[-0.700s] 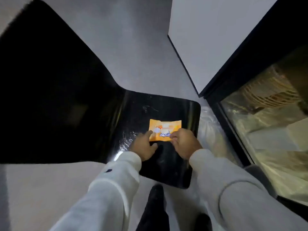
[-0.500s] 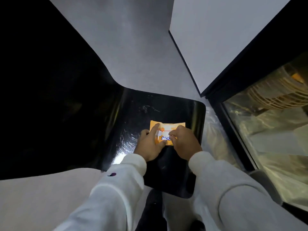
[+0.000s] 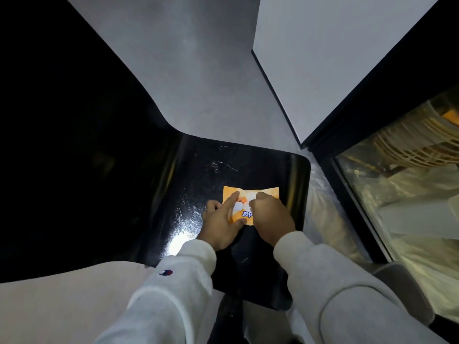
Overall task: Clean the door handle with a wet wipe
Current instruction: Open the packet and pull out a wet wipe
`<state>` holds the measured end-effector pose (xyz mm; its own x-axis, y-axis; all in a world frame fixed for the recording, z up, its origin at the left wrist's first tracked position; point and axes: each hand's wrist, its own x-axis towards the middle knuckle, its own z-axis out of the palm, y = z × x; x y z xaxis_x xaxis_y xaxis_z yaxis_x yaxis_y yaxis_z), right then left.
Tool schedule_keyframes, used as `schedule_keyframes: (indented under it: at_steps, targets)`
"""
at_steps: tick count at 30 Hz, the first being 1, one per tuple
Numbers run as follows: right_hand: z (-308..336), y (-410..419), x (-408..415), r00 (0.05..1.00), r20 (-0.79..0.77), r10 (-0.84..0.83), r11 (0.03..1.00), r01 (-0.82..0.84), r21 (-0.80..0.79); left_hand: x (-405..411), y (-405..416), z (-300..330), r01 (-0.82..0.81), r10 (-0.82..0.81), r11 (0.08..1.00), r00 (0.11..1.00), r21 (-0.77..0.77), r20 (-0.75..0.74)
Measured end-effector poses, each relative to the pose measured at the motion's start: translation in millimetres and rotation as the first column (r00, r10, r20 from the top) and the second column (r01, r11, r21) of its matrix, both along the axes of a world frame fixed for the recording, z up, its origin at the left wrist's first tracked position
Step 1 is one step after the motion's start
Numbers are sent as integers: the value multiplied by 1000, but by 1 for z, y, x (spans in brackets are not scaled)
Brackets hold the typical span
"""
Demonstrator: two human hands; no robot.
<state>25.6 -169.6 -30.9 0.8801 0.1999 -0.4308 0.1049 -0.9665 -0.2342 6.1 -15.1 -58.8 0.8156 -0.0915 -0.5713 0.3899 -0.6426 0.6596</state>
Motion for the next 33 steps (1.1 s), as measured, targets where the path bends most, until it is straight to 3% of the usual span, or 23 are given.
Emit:
schedule_keyframes:
  at_steps: [7, 13, 25, 28, 33]
  targets:
    - [-9, 0, 4, 997, 50, 55, 999, -55, 2, 1, 2, 0, -11, 11, 1000, 1000, -27, -17]
    - [-16, -4, 2, 996, 92, 2, 995, -11, 102, 2, 3, -3, -43, 42, 997, 999, -58, -27]
    - [-35, -3, -11, 993, 115, 5, 995, -17, 103, 3, -4, -3, -112, 112, 994, 993, -9, -34]
    - [-23, -3, -14, 989, 119, -84, 970, 53, 239, 2, -5, -2, -116, 116, 993, 993, -8, -39]
    - [6, -6, -18, 936, 114, -334, 831, 236, 504, -1, -6, -5, -126, 126, 992, 991, -13, -43]
